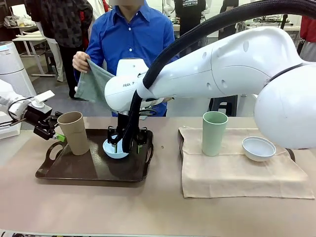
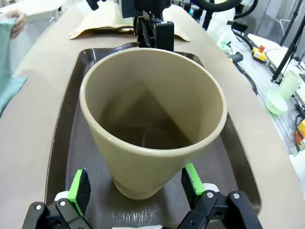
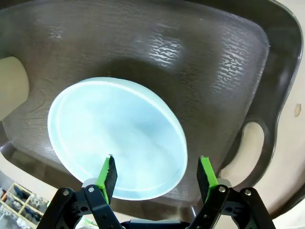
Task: Set up a tray with a mat and arrange the tableware.
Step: Pick up the Picnic Bowl and Reusable plastic cup from the Handle tray in front of the human's position and hold them in the air.
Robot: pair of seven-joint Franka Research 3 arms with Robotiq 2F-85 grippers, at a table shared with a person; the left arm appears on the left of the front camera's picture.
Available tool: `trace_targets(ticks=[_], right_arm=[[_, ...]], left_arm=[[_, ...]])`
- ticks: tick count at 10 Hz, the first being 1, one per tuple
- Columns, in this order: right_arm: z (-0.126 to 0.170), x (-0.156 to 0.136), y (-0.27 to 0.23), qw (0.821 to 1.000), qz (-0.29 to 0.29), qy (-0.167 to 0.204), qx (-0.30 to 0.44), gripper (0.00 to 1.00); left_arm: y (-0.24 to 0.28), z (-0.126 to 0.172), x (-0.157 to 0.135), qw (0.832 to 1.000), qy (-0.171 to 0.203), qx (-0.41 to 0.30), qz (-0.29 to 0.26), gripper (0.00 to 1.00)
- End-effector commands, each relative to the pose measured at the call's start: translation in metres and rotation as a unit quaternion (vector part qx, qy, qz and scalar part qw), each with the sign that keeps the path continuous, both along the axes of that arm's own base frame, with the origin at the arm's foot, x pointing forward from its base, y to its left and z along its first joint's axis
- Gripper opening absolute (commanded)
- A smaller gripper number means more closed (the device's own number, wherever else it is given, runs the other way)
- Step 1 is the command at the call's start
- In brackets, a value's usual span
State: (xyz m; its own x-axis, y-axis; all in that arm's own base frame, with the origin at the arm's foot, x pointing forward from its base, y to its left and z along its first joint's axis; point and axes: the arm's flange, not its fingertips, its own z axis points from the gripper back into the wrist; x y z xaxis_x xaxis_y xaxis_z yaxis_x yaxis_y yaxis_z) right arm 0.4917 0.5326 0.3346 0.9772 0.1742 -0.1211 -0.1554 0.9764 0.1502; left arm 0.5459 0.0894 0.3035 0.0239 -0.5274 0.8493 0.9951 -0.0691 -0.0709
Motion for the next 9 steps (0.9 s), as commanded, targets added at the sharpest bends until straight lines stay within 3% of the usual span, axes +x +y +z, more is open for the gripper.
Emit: trace_targets(ticks=[1,9], right_arm=[[0.002,0.005,0.006,0.999,-0.013,-0.025,-0.016,0.87],[-0.002,0.026,-0.003,0.998,-0.037,-0.04,-0.011,0.87]], left_arm=[[-0.007,-0.006,0.008,1.0,-0.008,-0.001,-0.018,1.0],[-0.033,-0.012,0.007,0.999,-0.004,-0.001,-0.052,1.0]])
